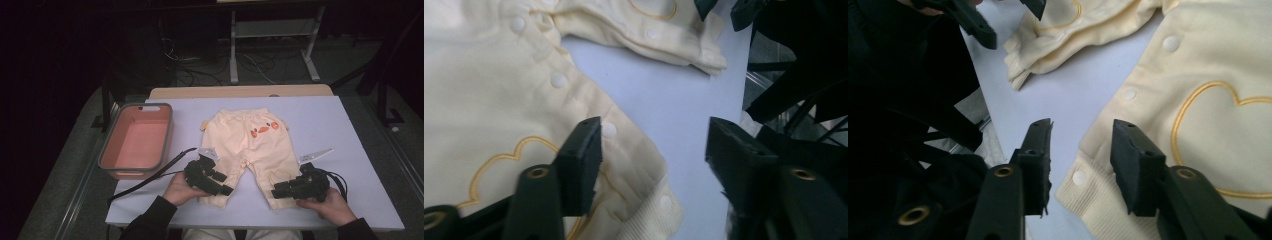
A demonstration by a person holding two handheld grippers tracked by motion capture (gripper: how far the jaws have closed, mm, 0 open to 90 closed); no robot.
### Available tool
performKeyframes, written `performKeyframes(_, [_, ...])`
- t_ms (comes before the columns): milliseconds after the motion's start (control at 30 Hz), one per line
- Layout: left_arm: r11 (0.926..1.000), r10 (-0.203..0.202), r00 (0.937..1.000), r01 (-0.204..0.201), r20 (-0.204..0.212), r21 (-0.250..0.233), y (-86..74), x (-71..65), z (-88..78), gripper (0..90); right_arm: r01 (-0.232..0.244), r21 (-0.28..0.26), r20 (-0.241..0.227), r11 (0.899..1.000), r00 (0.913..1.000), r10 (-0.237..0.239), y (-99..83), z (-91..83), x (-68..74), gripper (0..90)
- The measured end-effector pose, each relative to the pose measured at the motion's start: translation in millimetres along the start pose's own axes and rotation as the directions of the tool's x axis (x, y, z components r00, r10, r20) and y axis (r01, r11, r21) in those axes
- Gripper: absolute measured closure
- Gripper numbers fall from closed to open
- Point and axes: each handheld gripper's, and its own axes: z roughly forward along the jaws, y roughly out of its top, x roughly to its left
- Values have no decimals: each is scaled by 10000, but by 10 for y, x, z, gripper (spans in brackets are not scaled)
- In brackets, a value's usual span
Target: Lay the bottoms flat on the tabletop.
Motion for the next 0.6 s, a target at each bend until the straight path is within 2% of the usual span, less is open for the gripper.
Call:
performKeyframes(267, [9984, 273, 9993, -284, -242, -480, 0, -54, -74, 169, 391, -458, 667, 9982, 9971, -360, 18, -44, 42, 405])
performKeyframes(367, [9986, 174, 9995, -186, -249, -504, 1, -53, -91, 139, 479, -632, 855, 9968, 9954, -424, 26, -64, 48, 352])
performKeyframes(500, [9958, -108, 9998, 91, -182, -910, -20, -22, -138, 129, 550, -848, 1139, 9949, 9925, -451, 36, -77, 49, 247])
performKeyframes(600, [9923, -307, 9990, 267, -320, -1210, -42, 5, -204, 114, 599, -997, 1307, 9932, 9903, -466, 48, -84, 53, 165])
